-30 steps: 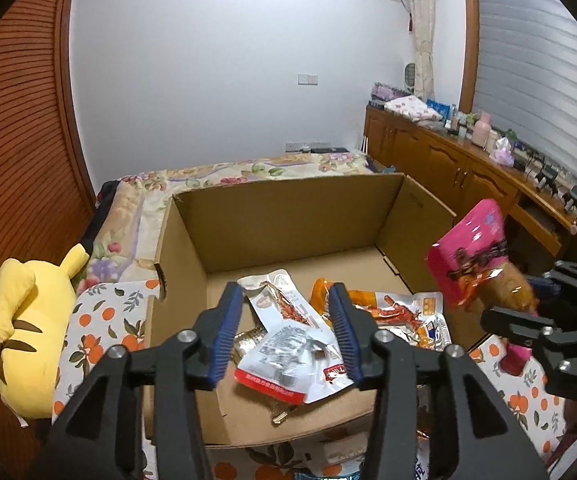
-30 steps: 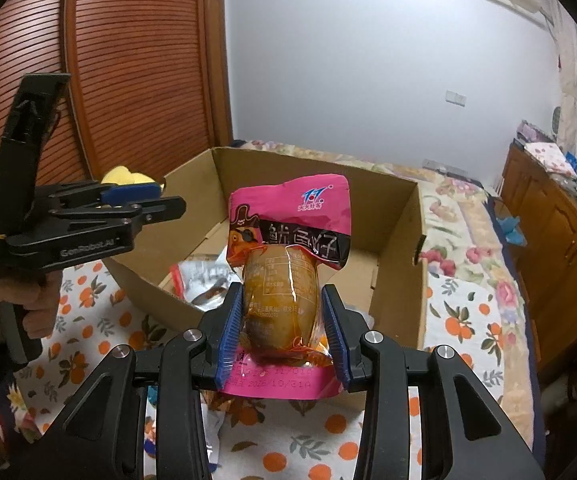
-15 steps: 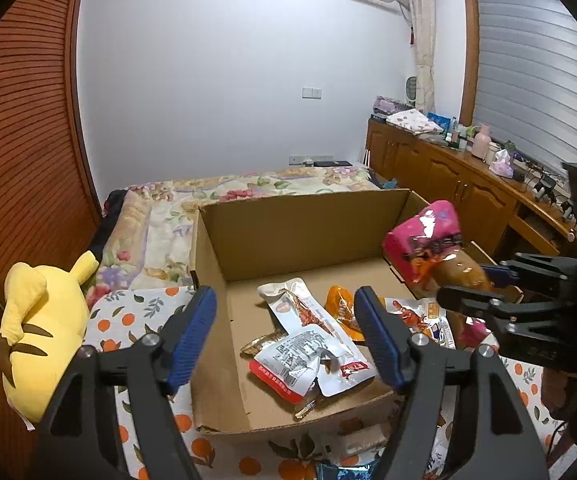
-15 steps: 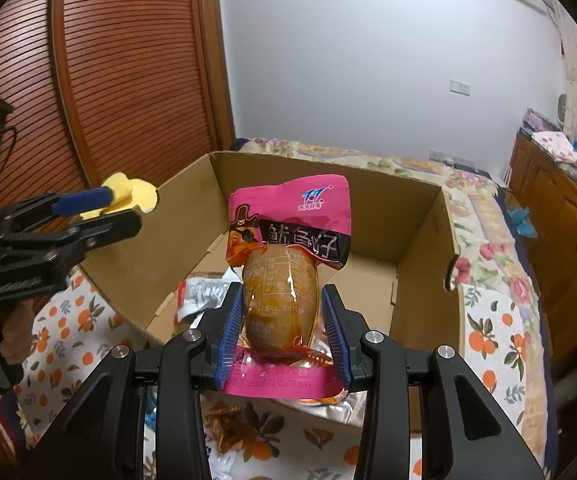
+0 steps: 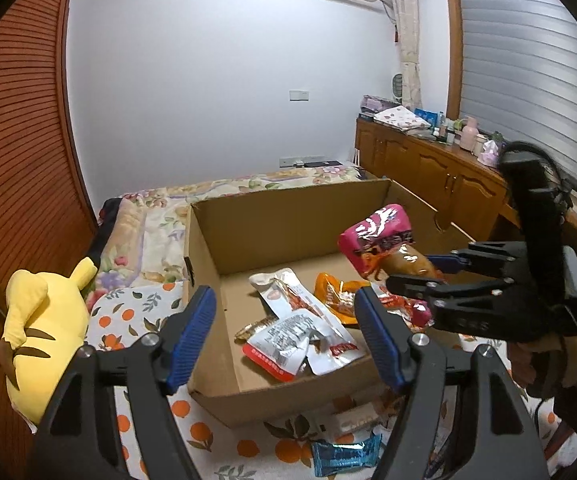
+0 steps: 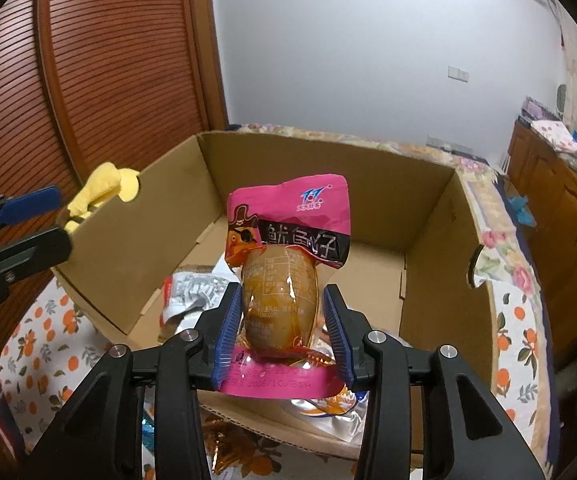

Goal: Organize snacks
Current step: 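Open the left tool to drop the pouch while the right tool releases the egg pack into the box, then move the left tool to the blue candy wrapper while the right tool approaches the white duck-gizzard pouch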

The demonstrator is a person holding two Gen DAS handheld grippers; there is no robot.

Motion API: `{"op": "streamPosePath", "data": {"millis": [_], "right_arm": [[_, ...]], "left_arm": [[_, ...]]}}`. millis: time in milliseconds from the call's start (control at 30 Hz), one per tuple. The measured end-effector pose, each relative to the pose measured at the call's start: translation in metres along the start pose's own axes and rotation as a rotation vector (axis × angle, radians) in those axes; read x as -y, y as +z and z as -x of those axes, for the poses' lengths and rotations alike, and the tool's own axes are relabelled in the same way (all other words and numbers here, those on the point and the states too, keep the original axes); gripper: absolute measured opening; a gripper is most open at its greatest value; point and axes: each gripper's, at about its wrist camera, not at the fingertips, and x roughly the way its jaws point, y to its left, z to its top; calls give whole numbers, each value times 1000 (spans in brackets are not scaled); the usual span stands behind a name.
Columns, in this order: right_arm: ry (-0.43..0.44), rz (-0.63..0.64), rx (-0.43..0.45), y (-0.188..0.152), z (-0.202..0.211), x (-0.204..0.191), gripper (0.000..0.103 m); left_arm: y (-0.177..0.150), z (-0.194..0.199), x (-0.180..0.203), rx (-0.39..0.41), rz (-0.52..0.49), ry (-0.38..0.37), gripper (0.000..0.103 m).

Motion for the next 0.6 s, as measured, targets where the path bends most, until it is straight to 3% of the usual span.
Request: {"op": "streamPosePath", "data": {"millis": [300,600], "right_arm": [[-10,6,2,-3,2,2,49],[27,29,116,-22,63,-13,53]], "left_arm": [[-15,9,9,4,4,-39,72],[-37,34,17,25,-9,-56,72]]}}
